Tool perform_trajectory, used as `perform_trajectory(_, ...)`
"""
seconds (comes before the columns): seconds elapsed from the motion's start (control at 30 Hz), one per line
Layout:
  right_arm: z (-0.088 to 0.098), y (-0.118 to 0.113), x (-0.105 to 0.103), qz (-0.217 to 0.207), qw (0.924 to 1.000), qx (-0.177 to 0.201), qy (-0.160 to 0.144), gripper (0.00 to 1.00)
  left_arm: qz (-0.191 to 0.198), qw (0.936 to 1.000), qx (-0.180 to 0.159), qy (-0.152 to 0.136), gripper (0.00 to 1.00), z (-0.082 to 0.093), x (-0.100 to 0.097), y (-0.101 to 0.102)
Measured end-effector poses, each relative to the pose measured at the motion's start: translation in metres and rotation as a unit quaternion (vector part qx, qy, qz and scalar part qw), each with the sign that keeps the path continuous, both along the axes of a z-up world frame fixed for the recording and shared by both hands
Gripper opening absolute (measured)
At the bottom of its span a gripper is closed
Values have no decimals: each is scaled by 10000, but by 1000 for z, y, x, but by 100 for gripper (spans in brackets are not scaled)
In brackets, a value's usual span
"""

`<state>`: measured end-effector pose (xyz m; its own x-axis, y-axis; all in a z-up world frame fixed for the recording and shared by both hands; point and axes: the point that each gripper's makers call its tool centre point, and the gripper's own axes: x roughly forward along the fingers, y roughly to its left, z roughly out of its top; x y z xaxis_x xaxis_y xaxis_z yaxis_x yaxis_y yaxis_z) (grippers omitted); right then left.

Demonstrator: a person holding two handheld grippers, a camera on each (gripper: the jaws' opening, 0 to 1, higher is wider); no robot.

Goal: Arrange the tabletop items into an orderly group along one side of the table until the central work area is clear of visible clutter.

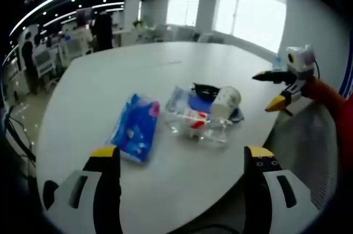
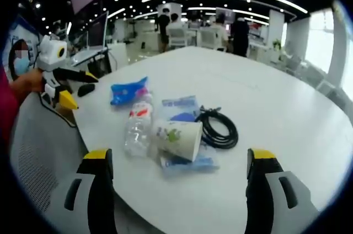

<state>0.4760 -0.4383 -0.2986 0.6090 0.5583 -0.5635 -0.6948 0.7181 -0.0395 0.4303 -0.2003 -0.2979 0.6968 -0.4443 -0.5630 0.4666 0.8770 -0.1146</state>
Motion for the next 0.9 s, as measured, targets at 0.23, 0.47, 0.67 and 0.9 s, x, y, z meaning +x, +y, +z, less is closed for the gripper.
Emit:
perform_trajectory(0.23, -1, 0, 0, 2, 10000, -19, 12, 100, -18, 10000, 14, 27, 90, -1, 0, -1)
perform_trajectory(0.47, -1, 0, 0, 13, 10000, -27, 31, 100, -28, 10000, 18, 38, 90, -2, 0, -1)
perform_trajectory(0.67, -2, 0, 0, 14, 10000, -42, 37, 100, -41, 10000, 16, 58, 89, -2, -1, -1)
perform_trajectory(0.9, -3, 1, -1, 30, 10000, -49, 42, 100, -61, 9999, 35, 86, 89, -4, -2, -1)
